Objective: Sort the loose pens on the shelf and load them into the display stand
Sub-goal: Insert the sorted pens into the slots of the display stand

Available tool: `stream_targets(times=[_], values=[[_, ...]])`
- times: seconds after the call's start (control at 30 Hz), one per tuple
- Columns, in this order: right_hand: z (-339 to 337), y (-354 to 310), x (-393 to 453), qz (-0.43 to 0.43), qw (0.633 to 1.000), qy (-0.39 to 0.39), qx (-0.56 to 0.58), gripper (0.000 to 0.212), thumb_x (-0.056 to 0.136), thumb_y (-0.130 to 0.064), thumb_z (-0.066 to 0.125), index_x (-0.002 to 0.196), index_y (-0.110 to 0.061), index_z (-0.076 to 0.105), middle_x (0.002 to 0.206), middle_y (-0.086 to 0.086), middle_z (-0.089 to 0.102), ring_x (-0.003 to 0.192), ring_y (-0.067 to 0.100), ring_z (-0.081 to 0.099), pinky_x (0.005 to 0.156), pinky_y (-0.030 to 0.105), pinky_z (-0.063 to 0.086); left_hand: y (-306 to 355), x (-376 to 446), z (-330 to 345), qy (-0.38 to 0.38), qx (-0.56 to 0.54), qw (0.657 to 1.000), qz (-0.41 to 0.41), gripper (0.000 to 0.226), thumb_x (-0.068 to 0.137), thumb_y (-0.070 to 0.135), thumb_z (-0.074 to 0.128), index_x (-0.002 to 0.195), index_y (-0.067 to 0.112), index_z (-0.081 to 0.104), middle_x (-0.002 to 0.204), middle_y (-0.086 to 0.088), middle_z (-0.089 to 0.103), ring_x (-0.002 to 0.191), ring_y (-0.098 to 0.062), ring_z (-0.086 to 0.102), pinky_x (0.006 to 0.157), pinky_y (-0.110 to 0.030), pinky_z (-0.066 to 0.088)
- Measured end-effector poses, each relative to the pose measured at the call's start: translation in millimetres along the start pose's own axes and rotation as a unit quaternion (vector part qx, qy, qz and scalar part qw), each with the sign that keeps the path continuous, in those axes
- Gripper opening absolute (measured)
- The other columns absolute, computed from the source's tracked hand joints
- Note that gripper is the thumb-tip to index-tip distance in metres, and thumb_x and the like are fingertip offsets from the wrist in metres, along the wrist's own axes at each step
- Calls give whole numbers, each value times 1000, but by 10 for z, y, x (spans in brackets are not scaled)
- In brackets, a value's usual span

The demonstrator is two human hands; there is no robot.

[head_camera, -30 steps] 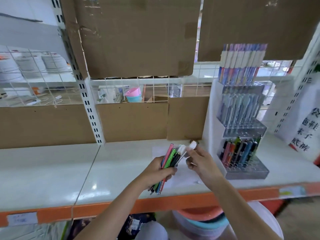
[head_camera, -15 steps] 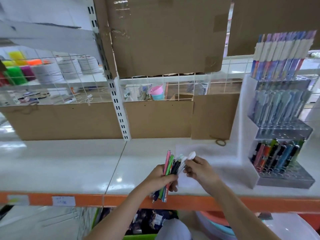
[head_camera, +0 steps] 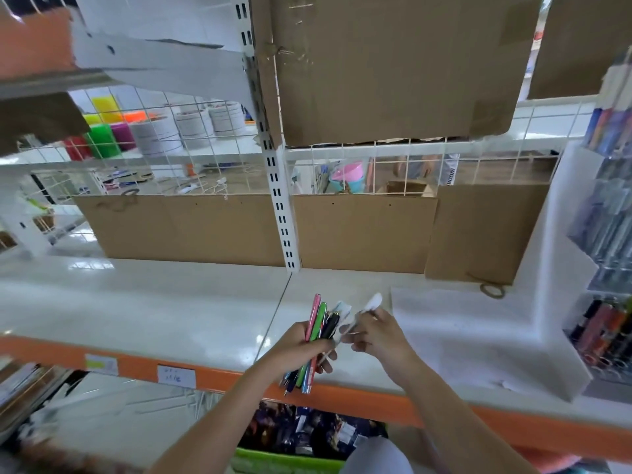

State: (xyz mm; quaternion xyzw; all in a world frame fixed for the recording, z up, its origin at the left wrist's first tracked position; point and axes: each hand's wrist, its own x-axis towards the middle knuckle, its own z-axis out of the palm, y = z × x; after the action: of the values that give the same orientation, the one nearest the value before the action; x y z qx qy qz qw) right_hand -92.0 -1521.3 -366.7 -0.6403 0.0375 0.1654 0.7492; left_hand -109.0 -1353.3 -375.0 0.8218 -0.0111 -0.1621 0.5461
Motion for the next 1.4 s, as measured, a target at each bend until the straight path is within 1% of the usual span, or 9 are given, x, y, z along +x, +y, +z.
stream_targets(times=[0.13,0.33,0.47,0.57,0.77,1.03,1.17,1.27,1.4], values=[[-232,-190,-6,-42,998,29,31,10,101,-12,40,91,-10,38,76,20,66,55,22,65,50,24,53,1,26,-11,9,-8,1000,-5,5,89,9,57,90,5,54,75,-5,69,52,-17,60,53,-25,48],[-792,-600,-92,-117,978,50,-164,12,94,4,47,92,-2,56,82,11,62,64,14,61,61,19,52,387,258,226,26,-38,998,40,11,89,9,57,81,4,52,58,2,57,48,-15,51,52,-24,43],[-1186,-1030,-304,-168,956,116,-208,17,95,-5,52,79,-7,58,66,7,63,60,15,63,57,20,52,955,502,552,16,-89,992,85,15,89,8,57,75,6,53,57,-1,55,44,-13,47,47,-21,39],[-1557,-1346,-491,-188,946,180,-195,23,98,-12,47,76,-11,54,58,3,61,60,21,65,61,33,56,1409,681,838,18,-120,987,107,14,89,11,60,77,6,56,58,-4,57,45,-12,50,48,-22,42],[-2413,-1829,-922,-245,897,304,-205,14,100,-13,43,85,-11,45,75,17,67,61,23,68,64,38,57,2025,863,1375,-26,-135,979,151,18,90,13,59,74,5,57,49,2,57,41,-9,51,46,-19,43],[-3117,-1906,-1037,-222,846,383,-297,13,100,-7,41,88,-8,46,72,11,63,54,10,66,61,27,58,2240,788,1778,-49,-151,977,145,19,90,13,59,75,2,58,54,-7,55,41,-12,51,43,-21,46],[-3174,-1860,-904,-206,865,367,-273,22,99,-2,40,80,-11,45,72,15,58,64,26,64,75,50,56,2263,752,1852,-49,-162,976,135,17,89,12,60,77,1,58,53,-6,55,42,-12,52,42,-22,46],[-3176,-1819,-812,-194,875,350,-272,25,96,4,40,78,-11,45,69,10,55,64,29,62,77,55,54,2263,750,1866,-56,-160,977,132,18,89,13,60,76,2,59,53,-5,56,43,-12,54,44,-21,46],[-3153,-1744,-761,-159,843,376,-349,7,95,-6,49,88,-9,49,73,6,59,66,20,60,71,36,55,2251,755,1879,-66,-144,979,132,19,90,14,60,76,1,59,54,-5,56,46,-12,54,48,-20,46]])
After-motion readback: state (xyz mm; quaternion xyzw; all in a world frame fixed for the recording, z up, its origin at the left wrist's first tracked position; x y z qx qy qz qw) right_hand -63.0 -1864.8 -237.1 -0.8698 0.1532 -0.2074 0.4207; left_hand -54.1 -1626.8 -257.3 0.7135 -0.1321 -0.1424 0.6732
